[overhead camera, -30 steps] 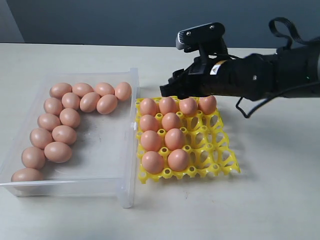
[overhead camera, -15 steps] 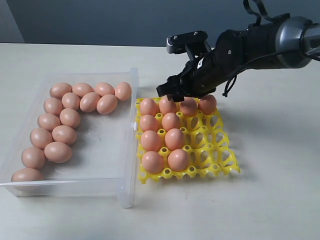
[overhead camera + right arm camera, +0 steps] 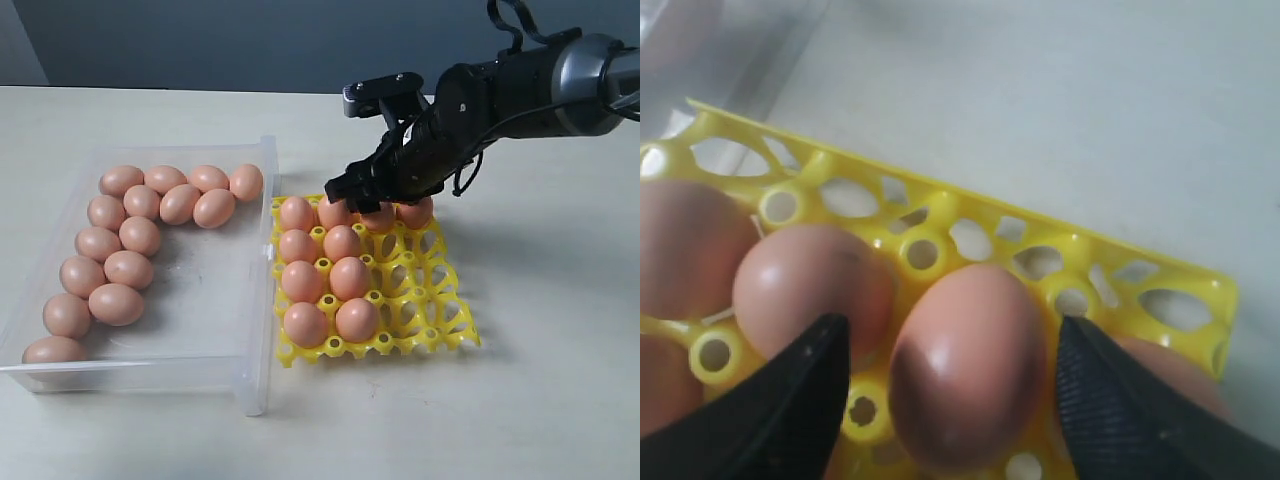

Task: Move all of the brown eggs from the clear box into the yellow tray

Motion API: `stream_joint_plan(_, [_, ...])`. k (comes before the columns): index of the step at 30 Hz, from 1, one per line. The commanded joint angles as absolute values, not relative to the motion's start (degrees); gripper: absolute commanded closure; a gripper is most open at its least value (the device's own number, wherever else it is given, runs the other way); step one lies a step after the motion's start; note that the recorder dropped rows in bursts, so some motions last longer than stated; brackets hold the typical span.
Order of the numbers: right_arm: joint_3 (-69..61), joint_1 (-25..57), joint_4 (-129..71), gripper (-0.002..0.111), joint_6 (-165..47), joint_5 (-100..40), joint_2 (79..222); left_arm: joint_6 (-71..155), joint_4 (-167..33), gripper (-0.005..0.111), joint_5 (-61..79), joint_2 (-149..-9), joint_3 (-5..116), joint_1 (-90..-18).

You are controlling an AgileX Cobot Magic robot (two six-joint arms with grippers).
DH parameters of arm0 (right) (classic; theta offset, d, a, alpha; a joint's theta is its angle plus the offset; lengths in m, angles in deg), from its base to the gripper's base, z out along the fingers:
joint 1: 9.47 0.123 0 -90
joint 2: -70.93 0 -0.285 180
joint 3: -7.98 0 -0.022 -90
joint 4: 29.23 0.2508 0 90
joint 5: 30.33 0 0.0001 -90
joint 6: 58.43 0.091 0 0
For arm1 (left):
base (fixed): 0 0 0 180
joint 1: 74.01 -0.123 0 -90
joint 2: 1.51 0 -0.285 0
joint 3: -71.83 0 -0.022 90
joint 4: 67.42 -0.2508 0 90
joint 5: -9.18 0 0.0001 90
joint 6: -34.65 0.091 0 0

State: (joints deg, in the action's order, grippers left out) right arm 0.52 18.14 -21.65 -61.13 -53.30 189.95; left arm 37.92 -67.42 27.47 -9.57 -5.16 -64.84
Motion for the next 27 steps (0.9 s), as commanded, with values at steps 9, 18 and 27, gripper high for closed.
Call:
stream_joint_plan(9, [0.8,17.8,-22.7,0.068,-61.2,-52.5,192.2,37.8,-67.4,0.106,26.9,-9.3,-5.4,-64.8])
stream_joint_plan(18, [0.8,17.8,-22.7,0.080,-61.2,-53.2,192.2,37.8,-67.4,0.106,26.9,-9.3,-5.4,-64.8])
stream_joint_plan(27, [0.8,17.9,-26.3,0.108,-61.3,-52.6,191.5,37.8,-67.4,0.106,26.9,-9.3,-5.4,-64.8])
